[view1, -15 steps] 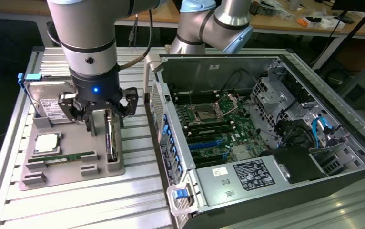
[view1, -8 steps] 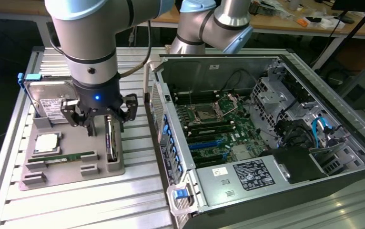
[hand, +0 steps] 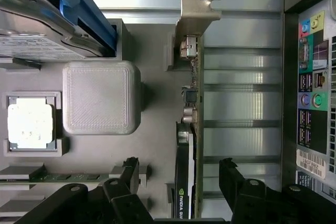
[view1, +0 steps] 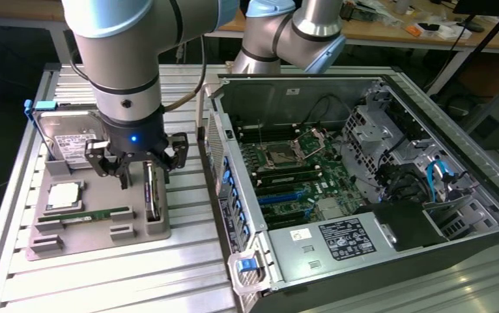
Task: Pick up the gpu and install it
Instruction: 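Pick up the gpu and move the gpu toward the slot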
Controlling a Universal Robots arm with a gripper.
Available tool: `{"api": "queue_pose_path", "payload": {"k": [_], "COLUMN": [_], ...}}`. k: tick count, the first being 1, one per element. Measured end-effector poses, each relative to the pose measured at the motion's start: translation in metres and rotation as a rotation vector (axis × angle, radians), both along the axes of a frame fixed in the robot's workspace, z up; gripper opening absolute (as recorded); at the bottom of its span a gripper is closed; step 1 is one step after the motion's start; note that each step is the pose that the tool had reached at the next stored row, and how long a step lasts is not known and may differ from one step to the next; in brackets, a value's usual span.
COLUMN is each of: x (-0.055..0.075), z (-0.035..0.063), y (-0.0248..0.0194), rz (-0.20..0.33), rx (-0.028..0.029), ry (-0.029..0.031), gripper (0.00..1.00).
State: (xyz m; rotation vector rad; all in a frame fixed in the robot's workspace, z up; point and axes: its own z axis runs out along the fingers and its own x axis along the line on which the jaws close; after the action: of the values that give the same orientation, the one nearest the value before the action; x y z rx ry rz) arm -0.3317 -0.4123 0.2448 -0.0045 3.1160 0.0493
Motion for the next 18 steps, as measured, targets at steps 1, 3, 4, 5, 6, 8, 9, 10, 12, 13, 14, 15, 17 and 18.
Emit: {"api": "queue_pose_path", "payload": {"k": [1, 3, 4, 5, 6, 8, 9, 10, 12, 13, 14, 15, 17, 18], "x": [0.0, 0.0, 0.0, 0.0, 0.0, 0.0, 0.0, 0.0, 0.0, 0.0, 0.0, 0.0, 0.0, 0.0], "z": [0.0, -0.0001, -0.0001, -0.0001, -0.0001, -0.0001, -0.0001, -0.0001, -0.0001, -0.0001, -0.0001, -0.0001, -0.0001, -0.0001], "y": [0.0, 0.0, 0.0, 0.0, 0.0, 0.0, 0.0, 0.0, 0.0, 0.0, 0.0, 0.0, 0.0, 0.0], "rz": [0.0, 0.0, 0.0, 0.0, 0.0, 0.0, 0.0, 0.0, 0.0, 0.0, 0.0, 0.0, 0.0, 0.0], "rx": [0.0, 0.0001, 0.0001, 0.0001, 0.0001, 0.0001, 0.0001, 0.0001, 0.0001, 0.0001, 0.0001, 0.0001, 0.0001, 0.0001], "ry": [0.0, -0.0001, -0.0002, -0.0002, -0.0002, -0.0002, -0.0001, -0.0002, -0.0002, -0.0002, -0.0002, -0.0002, -0.0001, -0.0002], "gripper": [0.72, 0.72, 0.72, 0.72, 0.72, 0.71, 0.71, 0.64, 0.52, 0.52, 0.46, 0.4, 0.34, 0.27]}}
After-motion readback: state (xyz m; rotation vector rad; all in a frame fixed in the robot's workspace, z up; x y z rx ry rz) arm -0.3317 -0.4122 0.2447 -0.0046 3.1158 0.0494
